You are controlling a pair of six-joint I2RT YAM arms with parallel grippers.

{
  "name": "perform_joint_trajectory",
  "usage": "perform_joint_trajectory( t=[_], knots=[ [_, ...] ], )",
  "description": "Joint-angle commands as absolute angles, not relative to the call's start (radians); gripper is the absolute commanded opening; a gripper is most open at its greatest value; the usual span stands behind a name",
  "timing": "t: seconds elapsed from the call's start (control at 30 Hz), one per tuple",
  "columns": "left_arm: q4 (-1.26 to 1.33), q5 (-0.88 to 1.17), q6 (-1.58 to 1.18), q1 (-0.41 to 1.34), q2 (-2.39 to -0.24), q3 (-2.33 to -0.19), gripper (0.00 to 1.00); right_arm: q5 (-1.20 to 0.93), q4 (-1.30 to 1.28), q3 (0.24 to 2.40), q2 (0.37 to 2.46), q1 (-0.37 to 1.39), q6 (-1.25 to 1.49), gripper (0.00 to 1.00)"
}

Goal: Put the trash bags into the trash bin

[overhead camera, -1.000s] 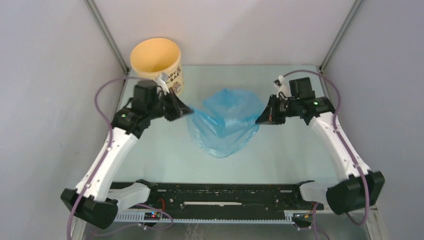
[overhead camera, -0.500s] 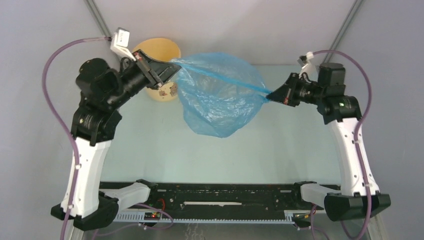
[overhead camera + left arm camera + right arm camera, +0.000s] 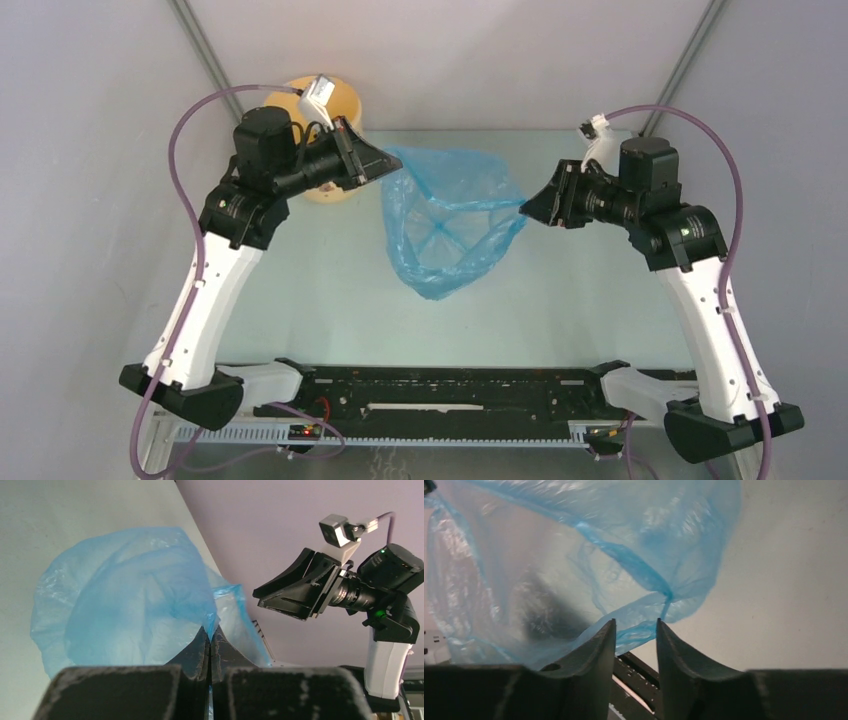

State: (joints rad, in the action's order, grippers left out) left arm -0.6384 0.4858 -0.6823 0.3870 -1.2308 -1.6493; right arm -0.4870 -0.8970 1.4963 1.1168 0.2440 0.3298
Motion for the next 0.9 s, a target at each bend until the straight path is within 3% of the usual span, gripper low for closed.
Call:
perform_joint_trajectory(
  t=[0.0, 0.07, 0.17, 0.23, 0.6, 0.87],
  knots=[
    [-0.613, 0.503, -0.698, 0.421, -1.236, -1.693, 0.0, -0.326, -0.894, 1.547, 1.11, 0.298, 0.252, 0.48],
    [-0.615, 0.491, -0.699, 0.42, -1.237, -1.703, 0.0, -0.265, -0.931, 1.563, 1.126, 0.301, 0.238, 0.53],
    [-0.62, 0.478, -0.712, 0.42, -1.239, -1.711, 0.0, -0.174, -0.977, 1.597, 1.145, 0.347, 0.196, 0.78],
    [-0.614, 0.481, -0.735, 0.42, -1.246, -1.716, 0.0, -0.114, -0.971, 1.606, 1.149, 0.429, 0.16, 0.83],
    [-0.578, 0.506, -0.802, 0.42, -1.259, -1.717, 0.0, 0.117, -0.625, 1.41, 1.202, 0.867, -0.042, 0.84],
    [-0.588, 0.51, -0.795, 0.42, -1.259, -1.722, 0.0, -0.075, -0.498, 1.268, 1.174, 0.911, -0.044, 0.82]
  ],
)
